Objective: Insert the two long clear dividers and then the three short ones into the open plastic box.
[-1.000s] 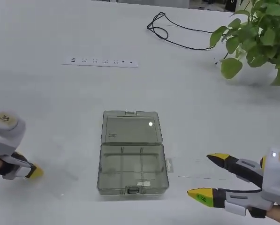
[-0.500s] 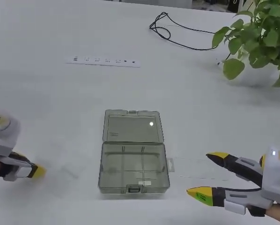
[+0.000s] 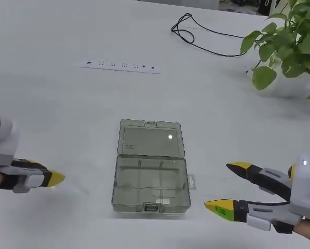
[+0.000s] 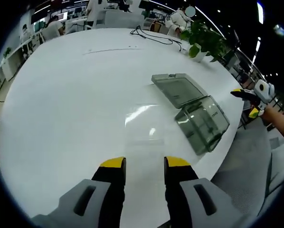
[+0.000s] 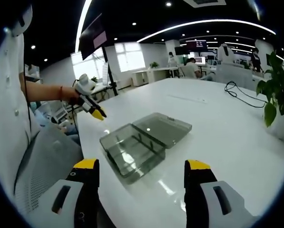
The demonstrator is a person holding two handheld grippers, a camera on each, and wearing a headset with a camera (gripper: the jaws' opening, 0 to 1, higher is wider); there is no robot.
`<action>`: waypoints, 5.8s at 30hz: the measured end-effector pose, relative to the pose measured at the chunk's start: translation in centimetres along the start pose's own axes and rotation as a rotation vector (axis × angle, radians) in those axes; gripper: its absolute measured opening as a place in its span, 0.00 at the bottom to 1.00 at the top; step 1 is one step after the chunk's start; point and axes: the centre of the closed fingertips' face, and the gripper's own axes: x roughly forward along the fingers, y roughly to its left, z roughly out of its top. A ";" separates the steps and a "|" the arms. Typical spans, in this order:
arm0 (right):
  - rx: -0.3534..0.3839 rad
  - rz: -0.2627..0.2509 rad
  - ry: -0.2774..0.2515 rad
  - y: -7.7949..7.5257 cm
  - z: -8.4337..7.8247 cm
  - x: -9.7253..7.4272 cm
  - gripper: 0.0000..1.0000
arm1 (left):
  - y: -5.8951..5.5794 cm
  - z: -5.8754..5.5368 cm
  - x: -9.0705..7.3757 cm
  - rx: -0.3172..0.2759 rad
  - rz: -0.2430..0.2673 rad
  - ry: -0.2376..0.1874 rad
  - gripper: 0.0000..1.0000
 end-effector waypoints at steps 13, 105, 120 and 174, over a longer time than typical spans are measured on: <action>-0.032 0.035 -0.063 1.7 4.0 1.0 0.69 | -5.5 3.6 -0.6 -0.044 -0.125 -0.167 0.30; 0.391 -0.060 -0.078 5.3 9.6 6.5 0.07 | -16.2 5.9 -0.6 0.230 -0.325 -0.341 0.48; 0.497 -0.149 0.001 3.2 8.6 6.0 0.07 | -15.0 4.3 -0.5 0.298 -0.318 -0.313 0.61; 0.779 -0.366 0.374 2.0 -0.3 7.8 0.07 | -13.1 1.3 0.9 0.439 -0.426 -0.248 0.76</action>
